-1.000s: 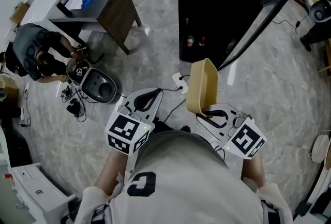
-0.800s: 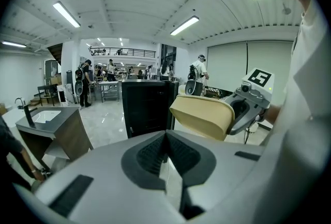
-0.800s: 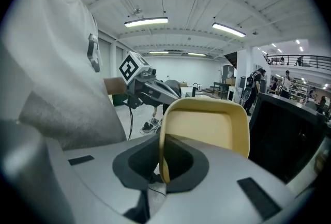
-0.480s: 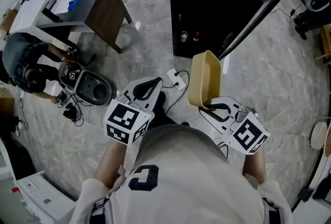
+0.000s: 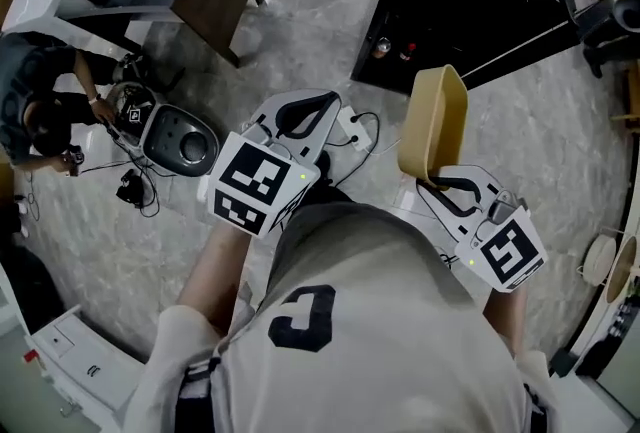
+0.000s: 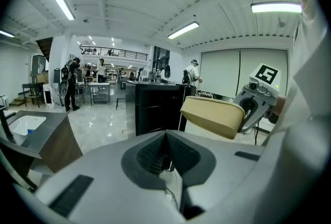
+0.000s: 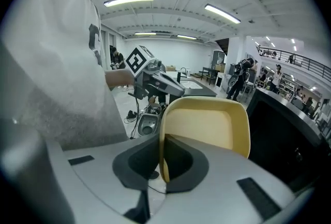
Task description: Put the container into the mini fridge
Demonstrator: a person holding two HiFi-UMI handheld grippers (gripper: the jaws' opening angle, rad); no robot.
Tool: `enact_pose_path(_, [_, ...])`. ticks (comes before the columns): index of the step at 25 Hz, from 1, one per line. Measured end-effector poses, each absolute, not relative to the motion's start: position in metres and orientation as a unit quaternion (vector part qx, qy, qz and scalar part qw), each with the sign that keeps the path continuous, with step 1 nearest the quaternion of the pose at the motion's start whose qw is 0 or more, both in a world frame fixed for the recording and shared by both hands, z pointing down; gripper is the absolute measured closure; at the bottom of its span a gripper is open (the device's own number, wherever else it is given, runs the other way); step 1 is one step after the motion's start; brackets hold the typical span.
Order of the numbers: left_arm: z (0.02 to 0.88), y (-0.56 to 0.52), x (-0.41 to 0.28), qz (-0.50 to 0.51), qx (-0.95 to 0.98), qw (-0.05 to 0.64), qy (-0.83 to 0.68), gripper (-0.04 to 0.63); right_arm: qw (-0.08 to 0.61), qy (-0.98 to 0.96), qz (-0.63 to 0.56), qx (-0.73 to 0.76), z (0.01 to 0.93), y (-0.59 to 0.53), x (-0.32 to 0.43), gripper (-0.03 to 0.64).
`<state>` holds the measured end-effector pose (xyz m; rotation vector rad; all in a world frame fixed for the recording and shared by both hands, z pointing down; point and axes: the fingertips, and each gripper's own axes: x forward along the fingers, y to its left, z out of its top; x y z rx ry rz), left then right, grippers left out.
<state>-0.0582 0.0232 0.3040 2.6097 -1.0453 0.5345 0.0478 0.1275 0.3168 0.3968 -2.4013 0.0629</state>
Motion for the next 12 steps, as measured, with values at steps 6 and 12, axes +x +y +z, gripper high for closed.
enact_pose_path(6, [0.318, -0.013, -0.087, 0.176, 0.909, 0.153, -0.345, 0.54, 0.381, -0.911, 0.029, 0.156, 0.327, 0.088, 0.014, 0.584])
enact_pose_path(12, [0.333, -0.038, -0.123, 0.189, 0.908, 0.169, -0.332, 0.54, 0.393, -0.906, 0.024, 0.157, 0.332, 0.05, -0.028, 0.584])
